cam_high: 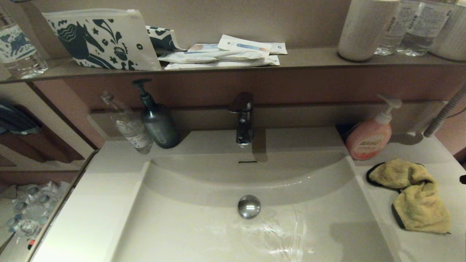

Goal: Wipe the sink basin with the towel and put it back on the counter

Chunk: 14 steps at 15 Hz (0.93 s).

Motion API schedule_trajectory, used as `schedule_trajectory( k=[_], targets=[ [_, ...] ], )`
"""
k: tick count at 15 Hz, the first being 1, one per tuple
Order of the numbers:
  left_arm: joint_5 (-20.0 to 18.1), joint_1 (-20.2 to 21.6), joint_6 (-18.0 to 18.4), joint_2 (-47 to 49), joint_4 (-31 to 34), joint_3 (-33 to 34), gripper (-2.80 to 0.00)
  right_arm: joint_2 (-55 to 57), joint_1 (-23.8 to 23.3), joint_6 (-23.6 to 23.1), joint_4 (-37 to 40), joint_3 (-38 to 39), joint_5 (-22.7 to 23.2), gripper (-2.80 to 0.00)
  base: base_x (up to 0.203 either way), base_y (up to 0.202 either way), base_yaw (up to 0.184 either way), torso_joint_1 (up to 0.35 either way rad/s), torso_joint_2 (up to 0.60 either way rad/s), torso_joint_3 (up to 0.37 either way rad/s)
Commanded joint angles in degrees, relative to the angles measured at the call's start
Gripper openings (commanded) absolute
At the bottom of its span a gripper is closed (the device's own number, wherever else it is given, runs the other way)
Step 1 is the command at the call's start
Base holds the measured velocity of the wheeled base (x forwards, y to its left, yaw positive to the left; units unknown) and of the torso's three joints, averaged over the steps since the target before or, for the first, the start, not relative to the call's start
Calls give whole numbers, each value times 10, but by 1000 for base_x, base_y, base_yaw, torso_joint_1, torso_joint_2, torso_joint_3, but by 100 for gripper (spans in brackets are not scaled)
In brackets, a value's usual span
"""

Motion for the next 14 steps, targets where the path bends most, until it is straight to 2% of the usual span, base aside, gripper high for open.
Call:
schedule_trajectory(
  k=[1, 2, 4, 6, 7, 8, 10, 11, 12, 14],
  targets=[
    [-1, 0, 0, 1, 0, 0, -280, -83, 86, 13, 14, 21, 1, -280, 0, 0, 0, 0, 0, 0],
    [0, 0, 0, 1, 0, 0, -280, -94, 139, 28, 20, 27, -9, -280, 0, 0, 0, 0, 0, 0],
    [0, 0, 0, 1, 0, 0, -280, -97, 257, 78, 23, 35, -74, -280, 0, 0, 0, 0, 0, 0],
    [0, 0, 0, 1, 0, 0, -280, -107, 385, 154, 28, 40, -175, -280, 0, 0, 0, 0, 0, 0],
    [0, 0, 0, 1, 0, 0, -280, -123, 431, 188, 38, 44, -253, -280, 0, 0, 0, 0, 0, 0],
    [0, 0, 0, 1, 0, 0, -280, -146, 454, 211, 55, 47, -309, -280, 0, 0, 0, 0, 0, 0],
    [0, 0, 0, 1, 0, 0, -280, -217, 455, 236, 108, 50, -373, -280, 0, 0, 0, 0, 0, 0],
    [0, 0, 0, 1, 0, 0, -280, -245, 436, 242, 137, 50, -417, -280, 0, 0, 0, 0, 0, 0],
    [-1, 0, 0, 1, 0, 0, -280, -278, 402, 245, 154, 49, -450, -280, 0, 0, 0, 0, 0, 0],
    [-1, 0, 0, 1, 0, 0, -280, -336, 308, 247, 168, 47, -475, -280, 0, 0, 0, 0, 0, 0]
  ],
)
